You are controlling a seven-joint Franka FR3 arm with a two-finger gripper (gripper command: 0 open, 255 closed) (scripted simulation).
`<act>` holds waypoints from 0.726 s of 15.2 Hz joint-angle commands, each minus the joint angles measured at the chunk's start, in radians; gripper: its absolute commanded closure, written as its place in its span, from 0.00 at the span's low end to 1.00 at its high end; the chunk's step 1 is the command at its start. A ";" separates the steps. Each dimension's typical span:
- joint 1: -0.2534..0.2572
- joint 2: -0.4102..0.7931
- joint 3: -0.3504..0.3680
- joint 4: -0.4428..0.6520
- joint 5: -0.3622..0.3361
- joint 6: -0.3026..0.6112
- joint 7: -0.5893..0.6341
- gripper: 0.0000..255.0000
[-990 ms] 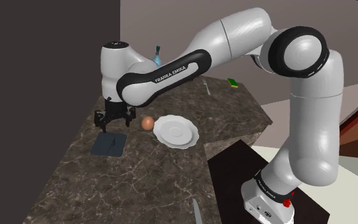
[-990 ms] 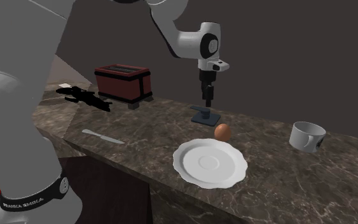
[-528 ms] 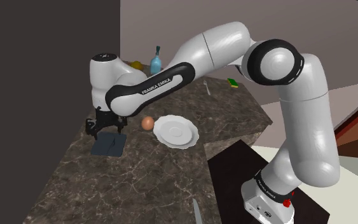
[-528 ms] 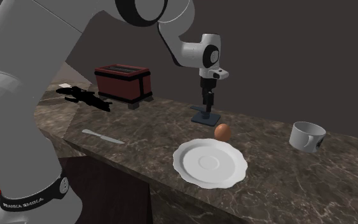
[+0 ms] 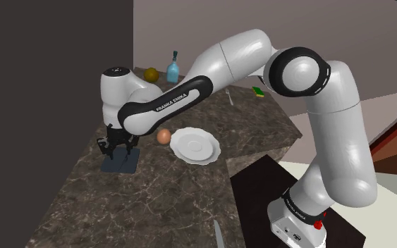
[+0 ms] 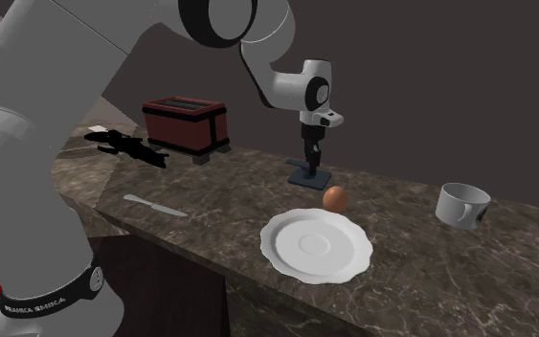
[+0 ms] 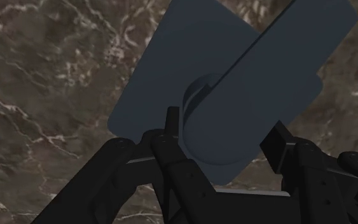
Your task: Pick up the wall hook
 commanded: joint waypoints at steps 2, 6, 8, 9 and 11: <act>0.000 0.001 0.000 -0.001 0.000 0.001 0.000 1.00; 0.001 0.002 0.000 0.001 0.000 0.001 0.000 1.00; -0.001 -0.006 0.002 0.001 0.003 -0.007 -0.001 1.00; -0.003 -0.014 0.005 0.001 0.006 -0.016 -0.003 1.00; -0.007 -0.031 0.011 0.002 0.013 -0.033 -0.007 1.00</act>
